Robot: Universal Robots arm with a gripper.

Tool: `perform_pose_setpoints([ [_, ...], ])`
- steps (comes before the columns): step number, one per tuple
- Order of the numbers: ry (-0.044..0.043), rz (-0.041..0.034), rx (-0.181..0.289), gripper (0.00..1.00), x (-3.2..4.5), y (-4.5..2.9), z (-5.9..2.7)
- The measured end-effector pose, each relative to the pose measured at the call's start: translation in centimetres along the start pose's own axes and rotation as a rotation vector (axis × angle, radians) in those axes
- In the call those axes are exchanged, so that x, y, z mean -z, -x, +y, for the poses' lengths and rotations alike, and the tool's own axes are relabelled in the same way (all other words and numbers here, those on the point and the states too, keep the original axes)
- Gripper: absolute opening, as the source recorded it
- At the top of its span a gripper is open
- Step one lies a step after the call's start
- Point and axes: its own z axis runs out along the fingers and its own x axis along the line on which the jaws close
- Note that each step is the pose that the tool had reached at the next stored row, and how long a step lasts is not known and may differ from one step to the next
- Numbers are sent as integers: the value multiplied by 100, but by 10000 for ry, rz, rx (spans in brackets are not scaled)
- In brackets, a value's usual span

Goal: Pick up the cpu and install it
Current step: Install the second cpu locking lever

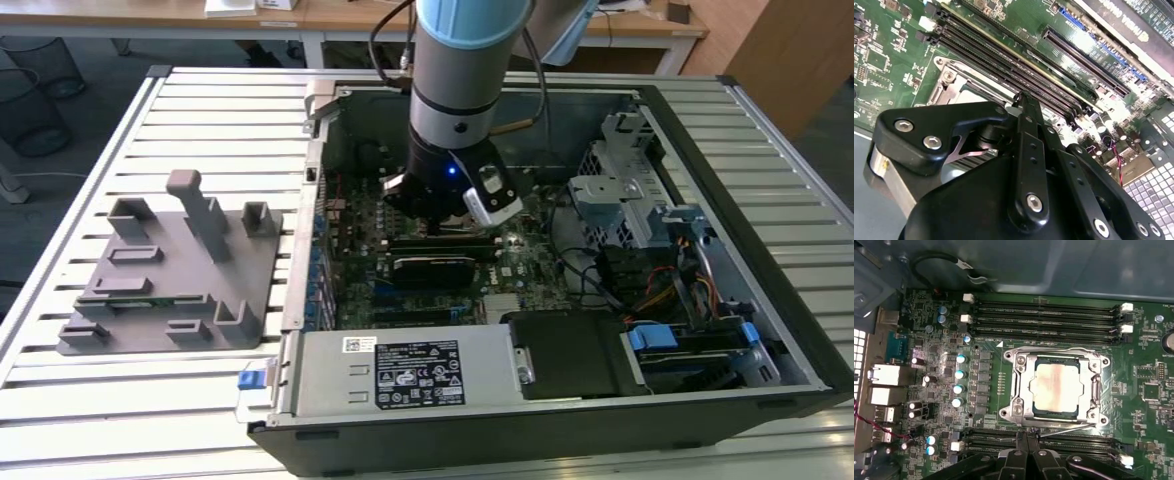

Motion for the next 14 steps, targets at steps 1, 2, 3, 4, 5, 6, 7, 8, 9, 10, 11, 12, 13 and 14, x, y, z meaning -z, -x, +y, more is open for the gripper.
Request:
perform_pose_setpoints([
  [1,11,12,1,12,-9,-2,-1],
  [2,18,26,0,12,-17,-4,-2],
  [3,25,38,-2,12,-25,-6,-3],
  [4,32,46,-3,12,-34,-9,-3],
  [5,39,52,-5,12,-45,-12,-4],
  [6,44,57,-6,12,-56,-16,-5],
  [7,48,61,-6,12,-67,-19,-6],
  [8,51,66,-6,12,-79,-22,-8],
  [9,54,72,-6,12,-93,-23,-9],
  [10,57,78,-5,12,-105,-24,-10],
  [11,68,81,-5,12,-111,-25,-11],
  [12,90,82,-5,12,-112,-27,-12],
  [13,123,80,-5,12,-115,-28,-12],
  [14,150,77,-5,12,-118,-28,-11],
])
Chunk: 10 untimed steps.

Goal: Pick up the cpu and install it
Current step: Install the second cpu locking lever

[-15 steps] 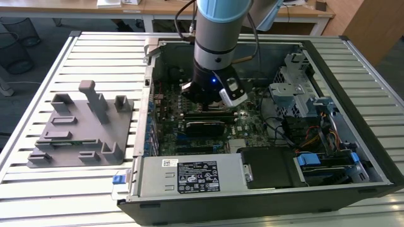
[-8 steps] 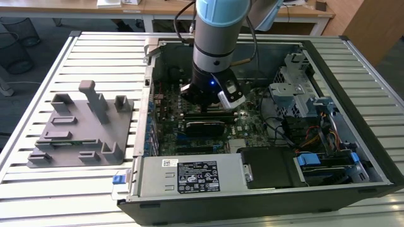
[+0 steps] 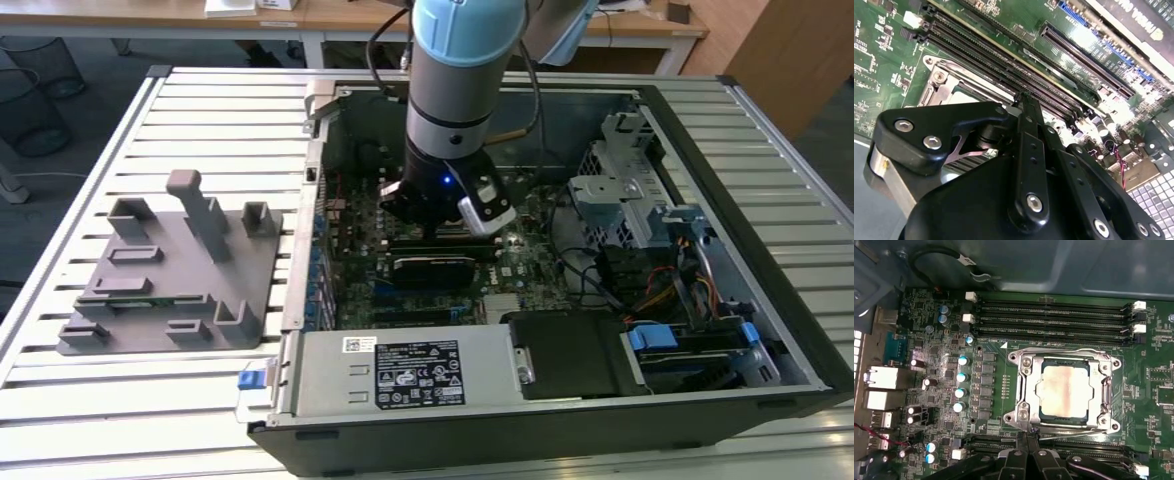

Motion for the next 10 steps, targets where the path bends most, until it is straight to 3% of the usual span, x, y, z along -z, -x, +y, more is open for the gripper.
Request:
perform_pose_setpoints([
  [10,4,1,2,12,-19,-3,-3],
])
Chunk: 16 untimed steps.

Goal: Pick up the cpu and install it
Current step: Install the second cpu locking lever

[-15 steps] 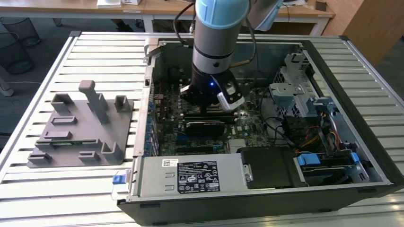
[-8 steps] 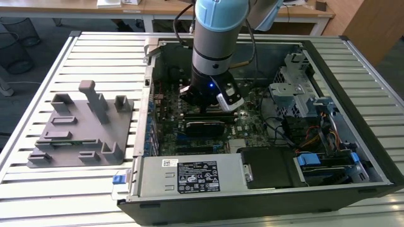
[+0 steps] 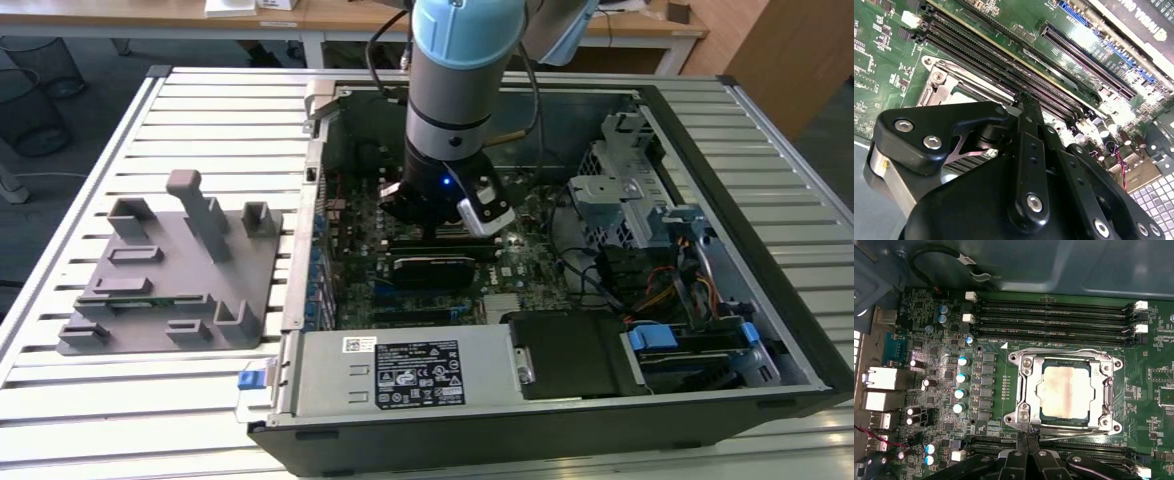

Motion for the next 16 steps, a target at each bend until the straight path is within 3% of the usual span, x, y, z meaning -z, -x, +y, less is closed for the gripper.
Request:
perform_pose_setpoints([
  [11,5,16,-3,12,-3,-1,0],
  [16,14,156,-20,12,-3,-1,-2],
])
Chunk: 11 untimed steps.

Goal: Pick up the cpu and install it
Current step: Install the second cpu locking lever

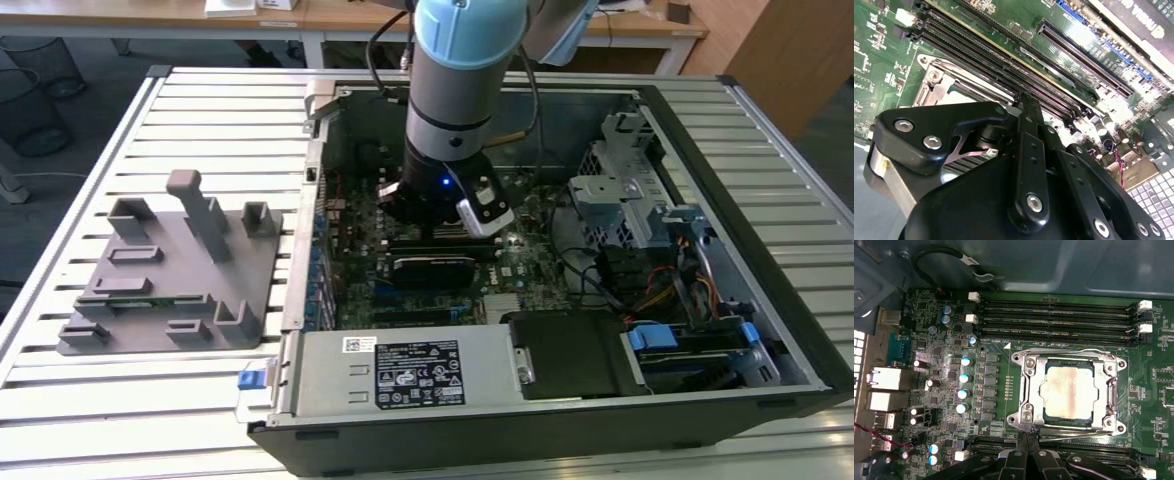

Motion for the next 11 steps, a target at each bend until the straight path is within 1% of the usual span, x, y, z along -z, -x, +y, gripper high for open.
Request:
perform_pose_setpoints([
  [2,6,22,-2,12,1,0,-10],
  [6,38,31,-1,12,4,-2,-42],
  [11,164,30,5,12,11,-5,-100],
])
